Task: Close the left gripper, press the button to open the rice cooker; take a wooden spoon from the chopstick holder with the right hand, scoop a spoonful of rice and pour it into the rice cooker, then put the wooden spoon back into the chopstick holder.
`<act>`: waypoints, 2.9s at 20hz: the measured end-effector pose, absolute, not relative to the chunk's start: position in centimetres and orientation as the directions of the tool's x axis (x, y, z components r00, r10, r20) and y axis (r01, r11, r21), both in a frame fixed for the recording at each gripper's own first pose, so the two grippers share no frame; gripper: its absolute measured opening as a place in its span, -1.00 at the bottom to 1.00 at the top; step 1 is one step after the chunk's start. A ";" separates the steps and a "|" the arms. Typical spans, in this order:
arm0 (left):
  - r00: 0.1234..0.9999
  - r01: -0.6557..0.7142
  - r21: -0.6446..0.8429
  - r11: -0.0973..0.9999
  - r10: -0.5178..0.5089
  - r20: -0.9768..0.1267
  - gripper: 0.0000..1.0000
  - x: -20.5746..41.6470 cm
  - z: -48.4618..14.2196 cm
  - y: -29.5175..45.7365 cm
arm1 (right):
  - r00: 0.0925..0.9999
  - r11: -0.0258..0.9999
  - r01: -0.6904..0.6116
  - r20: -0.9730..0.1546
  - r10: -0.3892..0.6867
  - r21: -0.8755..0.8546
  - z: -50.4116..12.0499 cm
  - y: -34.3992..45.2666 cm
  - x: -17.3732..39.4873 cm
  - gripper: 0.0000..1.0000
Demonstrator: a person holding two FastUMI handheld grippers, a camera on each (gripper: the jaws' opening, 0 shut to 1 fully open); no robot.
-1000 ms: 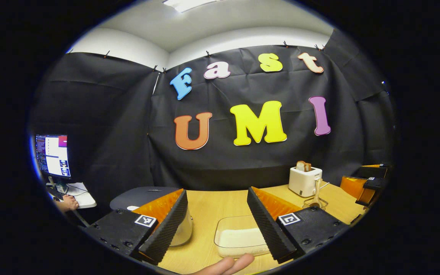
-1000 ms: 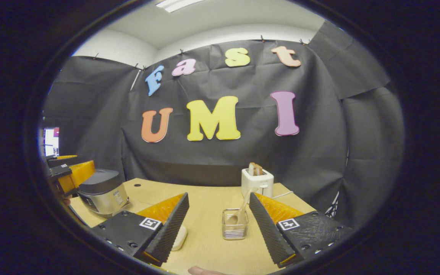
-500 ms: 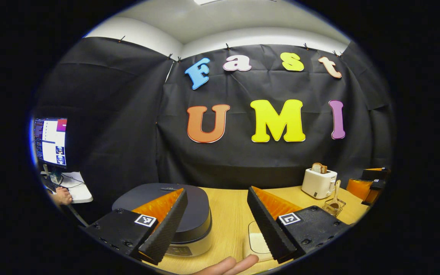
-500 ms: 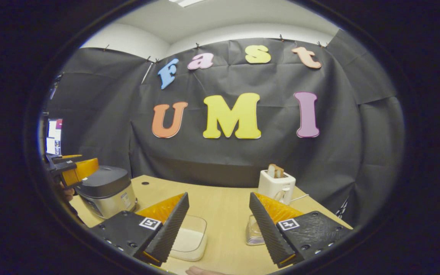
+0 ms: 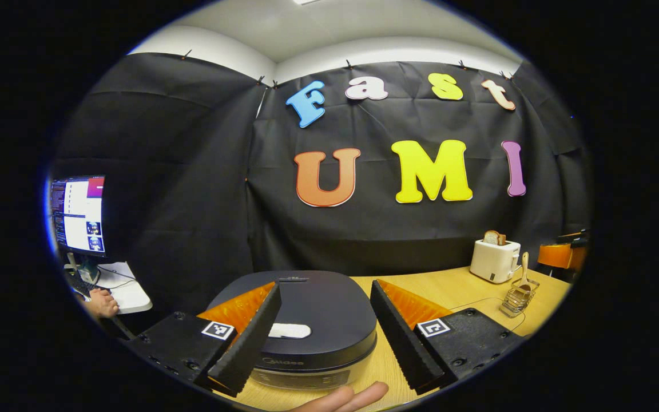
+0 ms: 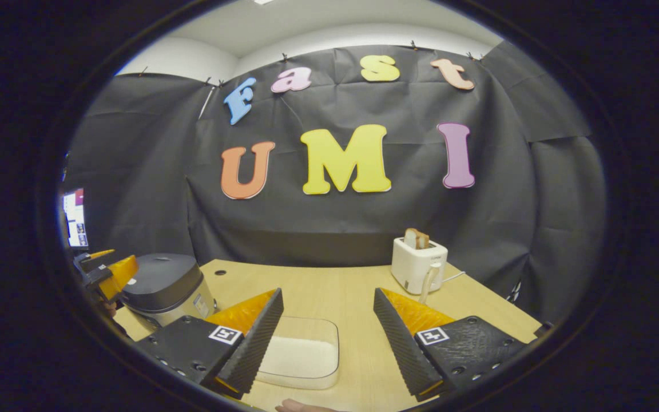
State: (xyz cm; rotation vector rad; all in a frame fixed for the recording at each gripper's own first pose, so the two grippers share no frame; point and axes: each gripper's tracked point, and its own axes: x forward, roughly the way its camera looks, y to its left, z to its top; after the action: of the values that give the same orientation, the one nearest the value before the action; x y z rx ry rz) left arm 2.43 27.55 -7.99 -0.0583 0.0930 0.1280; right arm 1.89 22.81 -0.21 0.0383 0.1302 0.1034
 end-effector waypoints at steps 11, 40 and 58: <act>0.981 -0.171 -0.067 0.983 0.164 -0.103 0.35 0.6 -5.9 29.6 | 0.993 0.993 -0.114 -0.040 0.115 0.025 2.2 21.1 -1.0 0.90; 0.779 -0.140 -0.055 0.989 0.076 -0.622 -0.94 2.0 -14.0 28.8 | 0.994 0.996 -0.086 -0.074 0.084 -0.031 -3.4 13.5 -1.8 0.90; 0.951 -0.216 -0.081 0.973 0.191 -0.244 0.00 3.1 -2.5 25.2 | 0.980 0.994 -0.111 -0.169 0.106 -0.018 -8.2 7.0 1.1 0.90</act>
State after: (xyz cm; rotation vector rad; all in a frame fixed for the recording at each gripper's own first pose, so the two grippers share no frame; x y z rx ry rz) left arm 3.05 25.16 -2.47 -0.1070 0.2376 0.2075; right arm 1.08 6.98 -8.24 -0.0277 0.1690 0.1095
